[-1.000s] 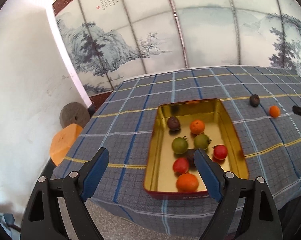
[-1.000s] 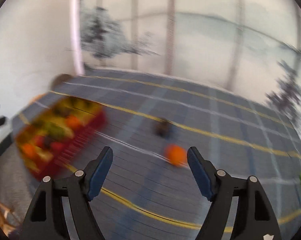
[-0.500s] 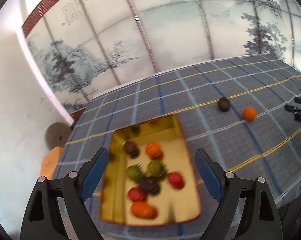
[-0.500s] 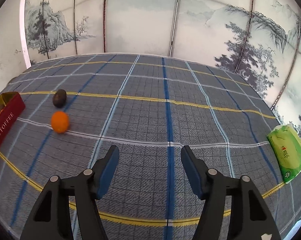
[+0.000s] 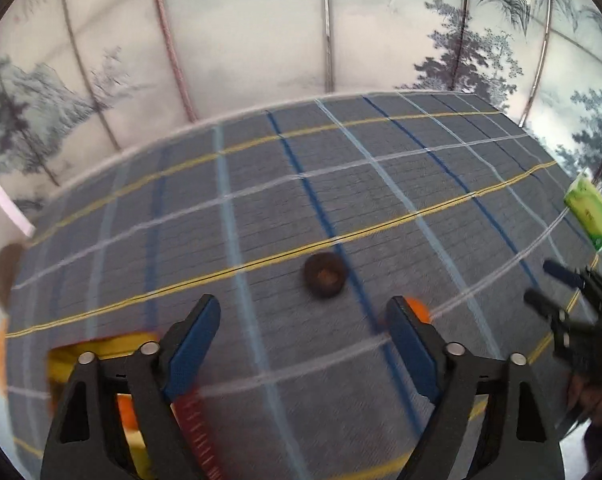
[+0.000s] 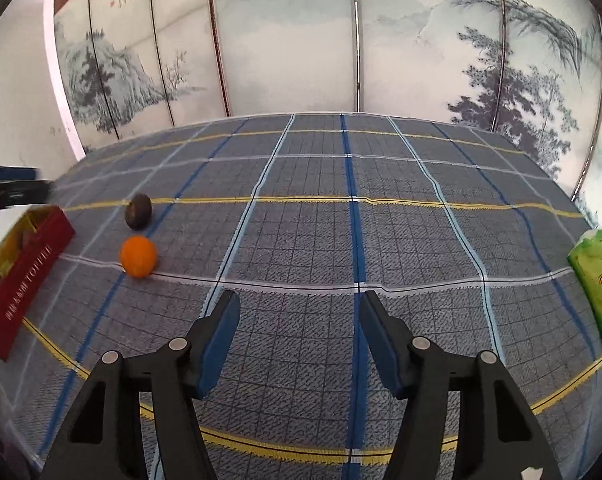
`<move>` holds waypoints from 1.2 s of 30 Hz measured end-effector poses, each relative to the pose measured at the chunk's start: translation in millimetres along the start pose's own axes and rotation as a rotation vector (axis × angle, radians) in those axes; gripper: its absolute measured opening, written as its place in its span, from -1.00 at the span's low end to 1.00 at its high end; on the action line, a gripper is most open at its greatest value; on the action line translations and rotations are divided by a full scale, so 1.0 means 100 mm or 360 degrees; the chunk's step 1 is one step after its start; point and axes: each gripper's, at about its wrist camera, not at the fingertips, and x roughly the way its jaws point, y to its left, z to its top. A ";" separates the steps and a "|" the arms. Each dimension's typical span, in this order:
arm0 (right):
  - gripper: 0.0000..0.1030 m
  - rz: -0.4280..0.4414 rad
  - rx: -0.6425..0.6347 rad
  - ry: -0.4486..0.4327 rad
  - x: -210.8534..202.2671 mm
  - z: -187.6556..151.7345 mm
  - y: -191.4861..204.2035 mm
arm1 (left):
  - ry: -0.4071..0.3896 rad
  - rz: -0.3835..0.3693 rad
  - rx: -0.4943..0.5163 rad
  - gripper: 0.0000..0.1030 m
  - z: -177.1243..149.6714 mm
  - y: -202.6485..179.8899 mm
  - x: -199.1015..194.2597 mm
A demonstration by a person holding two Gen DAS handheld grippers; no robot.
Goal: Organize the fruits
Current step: 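Grasp the dark brown fruit with the left gripper and lift it, then lower the brown fruit into the tray with the left gripper while the right grasps the last orange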
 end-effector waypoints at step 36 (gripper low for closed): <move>0.16 0.0425 -0.0504 0.0234 0.60 0.33 1.19 | -0.0097 0.0047 -0.0279 -0.26 -0.69 0.28 -0.89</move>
